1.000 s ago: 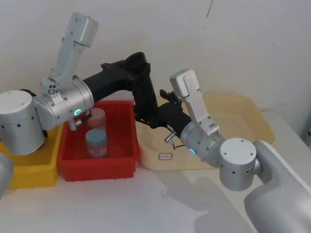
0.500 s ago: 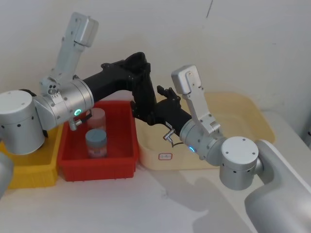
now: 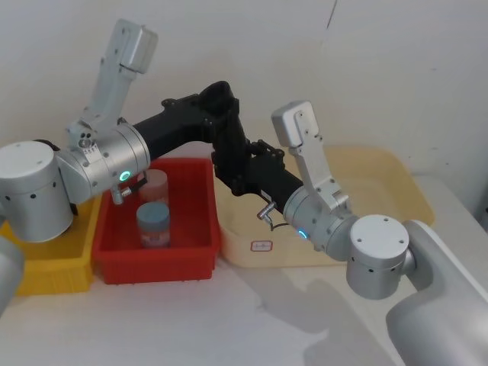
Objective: Pick up the garbage bag with the one hand and transfer it to the other hand.
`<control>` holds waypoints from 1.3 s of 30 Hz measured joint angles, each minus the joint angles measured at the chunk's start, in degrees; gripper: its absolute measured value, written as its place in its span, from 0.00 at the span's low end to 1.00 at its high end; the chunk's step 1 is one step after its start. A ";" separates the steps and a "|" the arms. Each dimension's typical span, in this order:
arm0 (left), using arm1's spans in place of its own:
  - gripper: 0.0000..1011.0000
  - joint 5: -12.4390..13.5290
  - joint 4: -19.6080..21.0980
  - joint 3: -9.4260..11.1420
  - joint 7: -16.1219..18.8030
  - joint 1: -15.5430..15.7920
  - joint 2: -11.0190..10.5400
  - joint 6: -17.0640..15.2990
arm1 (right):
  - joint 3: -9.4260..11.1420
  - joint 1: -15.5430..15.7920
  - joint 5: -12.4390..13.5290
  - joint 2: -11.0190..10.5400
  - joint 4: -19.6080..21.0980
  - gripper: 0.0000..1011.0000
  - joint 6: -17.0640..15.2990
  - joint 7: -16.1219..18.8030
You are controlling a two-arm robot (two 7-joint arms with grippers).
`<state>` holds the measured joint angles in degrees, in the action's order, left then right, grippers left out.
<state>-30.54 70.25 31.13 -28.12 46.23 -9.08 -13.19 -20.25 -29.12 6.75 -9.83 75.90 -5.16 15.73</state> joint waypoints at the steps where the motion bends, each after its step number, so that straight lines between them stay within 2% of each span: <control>1: 0.37 0.00 0.00 0.00 0.00 0.00 0.00 0.00 | 0.01 0.02 0.00 0.01 0.04 0.58 0.00 0.01; 11: 0.39 0.00 0.00 -0.01 0.00 0.00 -0.03 0.01 | 0.10 0.07 0.03 0.05 0.15 0.56 0.00 0.05; 16: 0.56 0.01 0.00 0.00 0.00 0.00 -0.06 0.00 | 0.37 0.18 0.04 0.23 0.17 0.56 0.06 0.04; 18: 0.59 0.01 0.00 0.00 0.00 0.00 -0.06 0.00 | 0.54 0.22 0.07 0.34 0.17 0.56 0.08 0.03; 23: 0.74 -0.01 0.07 0.02 0.03 -0.05 -0.09 -0.03 | 1.18 0.25 0.31 0.63 0.06 0.56 0.09 -0.33; 24: 0.80 -0.03 0.14 0.01 0.03 -0.09 -0.13 -0.05 | 1.53 0.24 0.44 0.75 -0.06 0.56 0.06 -0.55; 27: 0.85 -0.32 0.82 -0.16 0.10 -0.45 -0.55 -0.26 | 2.27 0.15 0.64 0.96 -0.40 0.56 -0.22 -1.09; 31: 0.98 -0.89 2.18 -0.64 0.32 -1.33 -1.34 -0.63 | 3.73 -0.26 0.95 1.09 -1.25 0.56 -1.10 -2.16; 39: 0.99 -2.65 6.84 -2.29 1.04 -4.16 -3.57 -1.84 | 6.08 -1.22 0.93 0.30 -3.53 0.56 -2.98 -3.77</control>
<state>-33.19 77.09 28.84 -27.08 42.07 -12.65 -15.04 -14.17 -30.34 7.68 -9.53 72.37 -8.13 11.96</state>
